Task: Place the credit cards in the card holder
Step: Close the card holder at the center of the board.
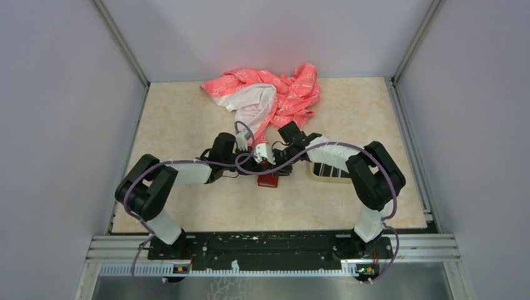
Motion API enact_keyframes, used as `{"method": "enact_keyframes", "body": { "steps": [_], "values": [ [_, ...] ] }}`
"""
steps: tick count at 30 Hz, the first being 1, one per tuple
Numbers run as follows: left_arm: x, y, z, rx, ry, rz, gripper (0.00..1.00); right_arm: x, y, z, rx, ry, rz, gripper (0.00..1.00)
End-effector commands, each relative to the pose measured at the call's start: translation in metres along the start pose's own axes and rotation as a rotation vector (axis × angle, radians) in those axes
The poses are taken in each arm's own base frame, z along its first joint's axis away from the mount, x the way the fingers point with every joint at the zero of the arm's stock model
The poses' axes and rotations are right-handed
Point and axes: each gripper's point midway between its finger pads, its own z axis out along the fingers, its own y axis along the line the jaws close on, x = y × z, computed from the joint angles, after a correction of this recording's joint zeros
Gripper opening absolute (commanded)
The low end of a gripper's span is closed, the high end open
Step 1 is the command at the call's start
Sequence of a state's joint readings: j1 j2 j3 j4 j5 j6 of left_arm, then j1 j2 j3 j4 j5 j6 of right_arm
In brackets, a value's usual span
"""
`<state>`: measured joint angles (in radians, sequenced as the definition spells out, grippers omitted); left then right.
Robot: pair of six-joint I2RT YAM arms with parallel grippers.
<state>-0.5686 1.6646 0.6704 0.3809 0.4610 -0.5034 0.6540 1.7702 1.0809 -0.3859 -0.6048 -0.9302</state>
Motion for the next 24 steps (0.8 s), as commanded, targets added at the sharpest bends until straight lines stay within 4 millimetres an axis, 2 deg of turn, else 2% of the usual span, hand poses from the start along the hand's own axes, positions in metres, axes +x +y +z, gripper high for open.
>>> {"method": "enact_keyframes", "body": {
  "steps": [1,6,19,24],
  "values": [
    [0.031,0.031,0.004,-0.128,0.107,-0.032,0.0,-0.011,0.015,0.017,-0.057,-0.012,-0.01,0.32],
    [0.038,0.035,0.007,-0.14,0.171,-0.05,0.02,-0.011,0.013,0.019,-0.052,0.001,0.02,0.32],
    [0.046,0.036,0.004,-0.154,0.233,-0.047,0.26,-0.003,0.016,0.02,-0.055,0.029,0.055,0.31],
    [0.046,0.033,0.006,-0.127,0.244,-0.027,0.26,-0.002,0.017,0.021,-0.062,0.033,0.059,0.31]
  ]
}}
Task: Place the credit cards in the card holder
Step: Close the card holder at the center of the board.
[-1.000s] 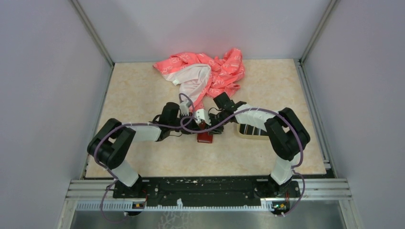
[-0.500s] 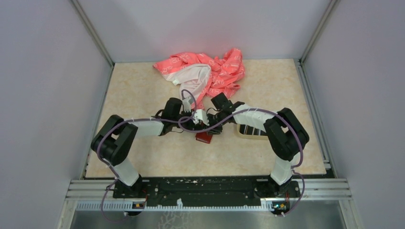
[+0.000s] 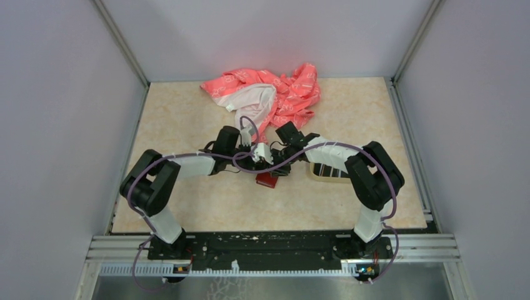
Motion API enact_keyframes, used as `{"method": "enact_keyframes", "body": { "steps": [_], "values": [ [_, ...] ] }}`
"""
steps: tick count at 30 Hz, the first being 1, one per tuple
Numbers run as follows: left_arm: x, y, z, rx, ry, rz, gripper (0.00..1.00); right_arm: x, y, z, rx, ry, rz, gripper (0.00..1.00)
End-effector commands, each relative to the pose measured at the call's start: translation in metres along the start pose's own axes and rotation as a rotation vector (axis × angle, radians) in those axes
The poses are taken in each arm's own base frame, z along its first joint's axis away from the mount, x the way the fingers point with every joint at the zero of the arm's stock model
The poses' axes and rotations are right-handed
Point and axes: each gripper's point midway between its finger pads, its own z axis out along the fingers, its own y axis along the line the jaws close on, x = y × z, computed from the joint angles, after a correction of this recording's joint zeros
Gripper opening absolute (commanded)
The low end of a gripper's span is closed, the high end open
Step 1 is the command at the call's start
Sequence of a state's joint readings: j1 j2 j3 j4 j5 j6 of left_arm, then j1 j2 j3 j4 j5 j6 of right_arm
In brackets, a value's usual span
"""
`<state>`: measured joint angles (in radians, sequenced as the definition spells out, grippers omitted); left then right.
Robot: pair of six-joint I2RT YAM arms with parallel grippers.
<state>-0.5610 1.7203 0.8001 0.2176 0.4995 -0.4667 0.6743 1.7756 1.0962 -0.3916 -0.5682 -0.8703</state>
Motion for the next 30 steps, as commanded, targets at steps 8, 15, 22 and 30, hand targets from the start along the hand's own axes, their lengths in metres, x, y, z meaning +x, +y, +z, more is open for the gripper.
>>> {"method": "enact_keyframes", "body": {
  "steps": [8,15,22,30],
  "values": [
    [0.055,0.03,0.004,-0.053,0.169,-0.013,0.17,0.003,0.017,0.016,-0.084,0.0,0.041,0.31],
    [0.063,0.028,0.004,-0.003,0.21,0.032,0.14,-0.005,0.017,0.007,-0.112,-0.046,0.051,0.32],
    [0.071,0.034,0.003,-0.008,0.232,0.045,0.14,-0.022,0.019,-0.015,-0.16,-0.134,-0.067,0.35],
    [0.074,0.04,0.0,-0.001,0.232,0.039,0.15,-0.032,-0.002,-0.039,-0.145,-0.162,-0.278,0.4]
  ]
}}
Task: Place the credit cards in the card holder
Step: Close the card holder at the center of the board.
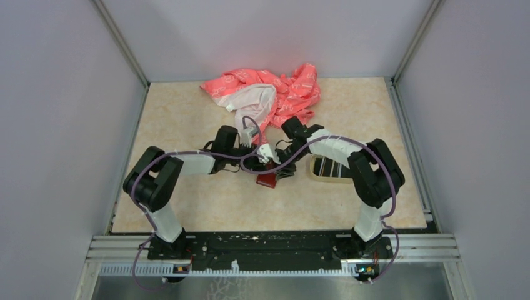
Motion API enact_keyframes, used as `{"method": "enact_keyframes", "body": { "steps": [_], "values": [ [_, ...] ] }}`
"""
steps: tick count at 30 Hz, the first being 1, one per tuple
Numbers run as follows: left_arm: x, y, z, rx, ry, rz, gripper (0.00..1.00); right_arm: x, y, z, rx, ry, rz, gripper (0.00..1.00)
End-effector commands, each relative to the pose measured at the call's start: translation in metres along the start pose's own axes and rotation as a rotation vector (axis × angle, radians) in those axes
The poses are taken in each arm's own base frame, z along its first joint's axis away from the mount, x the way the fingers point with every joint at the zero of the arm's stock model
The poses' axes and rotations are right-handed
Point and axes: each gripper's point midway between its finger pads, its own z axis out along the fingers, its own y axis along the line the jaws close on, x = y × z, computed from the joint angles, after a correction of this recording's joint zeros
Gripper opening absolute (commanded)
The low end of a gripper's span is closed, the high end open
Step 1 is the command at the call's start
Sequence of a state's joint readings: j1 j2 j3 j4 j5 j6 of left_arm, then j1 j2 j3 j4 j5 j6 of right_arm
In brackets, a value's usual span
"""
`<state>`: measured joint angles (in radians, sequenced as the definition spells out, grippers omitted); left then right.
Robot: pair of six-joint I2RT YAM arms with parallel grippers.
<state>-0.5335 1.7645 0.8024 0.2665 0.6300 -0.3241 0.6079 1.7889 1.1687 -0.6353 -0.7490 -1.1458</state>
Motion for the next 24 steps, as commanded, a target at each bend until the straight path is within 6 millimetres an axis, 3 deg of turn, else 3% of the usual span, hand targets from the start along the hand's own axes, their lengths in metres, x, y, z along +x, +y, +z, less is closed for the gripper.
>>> {"method": "enact_keyframes", "body": {
  "steps": [1,7,14,24],
  "values": [
    [0.075,0.03,-0.005,-0.091,0.204,-0.101,0.14,-0.03,-0.024,-0.024,0.04,-0.07,-0.195,0.39],
    [0.079,0.035,-0.009,-0.1,0.223,-0.082,0.15,-0.028,-0.043,-0.03,0.061,-0.083,-0.503,0.38],
    [0.083,0.037,-0.008,-0.093,0.232,-0.076,0.16,-0.04,-0.054,-0.02,0.021,-0.154,-0.628,0.36],
    [0.084,0.038,-0.009,-0.085,0.24,-0.058,0.16,-0.029,-0.048,0.001,-0.05,-0.093,-0.697,0.34]
  ]
}}
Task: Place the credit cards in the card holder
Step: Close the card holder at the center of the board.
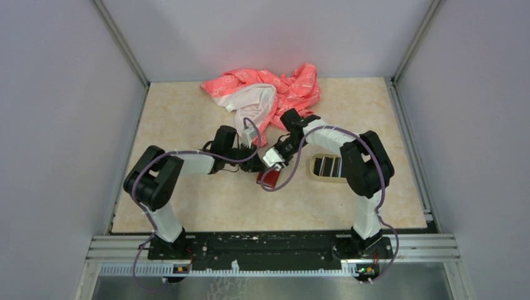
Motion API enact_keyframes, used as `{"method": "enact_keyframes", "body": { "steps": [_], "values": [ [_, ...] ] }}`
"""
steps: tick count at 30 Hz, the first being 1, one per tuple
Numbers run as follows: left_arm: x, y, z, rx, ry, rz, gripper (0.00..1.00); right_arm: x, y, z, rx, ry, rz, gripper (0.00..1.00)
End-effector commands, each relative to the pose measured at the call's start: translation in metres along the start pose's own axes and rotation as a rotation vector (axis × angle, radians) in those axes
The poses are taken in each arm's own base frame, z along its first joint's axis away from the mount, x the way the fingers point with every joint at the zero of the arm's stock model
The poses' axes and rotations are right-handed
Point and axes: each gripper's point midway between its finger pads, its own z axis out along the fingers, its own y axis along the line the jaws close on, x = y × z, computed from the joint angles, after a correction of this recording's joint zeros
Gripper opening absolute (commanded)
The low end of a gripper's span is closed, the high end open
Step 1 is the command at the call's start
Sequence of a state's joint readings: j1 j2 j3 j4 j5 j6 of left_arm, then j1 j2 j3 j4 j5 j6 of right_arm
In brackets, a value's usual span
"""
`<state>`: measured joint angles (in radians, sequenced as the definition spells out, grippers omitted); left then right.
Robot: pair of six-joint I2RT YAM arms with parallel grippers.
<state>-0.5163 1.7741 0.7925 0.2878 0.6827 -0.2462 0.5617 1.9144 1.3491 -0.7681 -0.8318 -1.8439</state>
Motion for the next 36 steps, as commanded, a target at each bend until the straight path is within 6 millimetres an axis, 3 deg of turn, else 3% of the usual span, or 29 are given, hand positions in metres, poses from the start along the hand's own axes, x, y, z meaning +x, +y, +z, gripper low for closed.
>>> {"method": "enact_keyframes", "body": {
  "steps": [1,25,34,36],
  "values": [
    [0.084,0.029,-0.008,-0.115,0.237,-0.131,0.16,-0.014,-0.006,0.007,-0.021,-0.026,-0.095,0.33],
    [0.083,0.026,-0.006,-0.087,0.227,-0.136,0.18,-0.018,0.023,0.029,-0.127,-0.038,-0.11,0.2],
    [0.081,0.025,-0.004,-0.077,0.219,-0.145,0.19,-0.022,0.032,0.03,-0.165,-0.05,-0.12,0.0],
    [0.081,0.025,-0.005,-0.076,0.218,-0.146,0.19,-0.023,0.034,0.029,-0.172,-0.054,-0.125,0.0]
  ]
}}
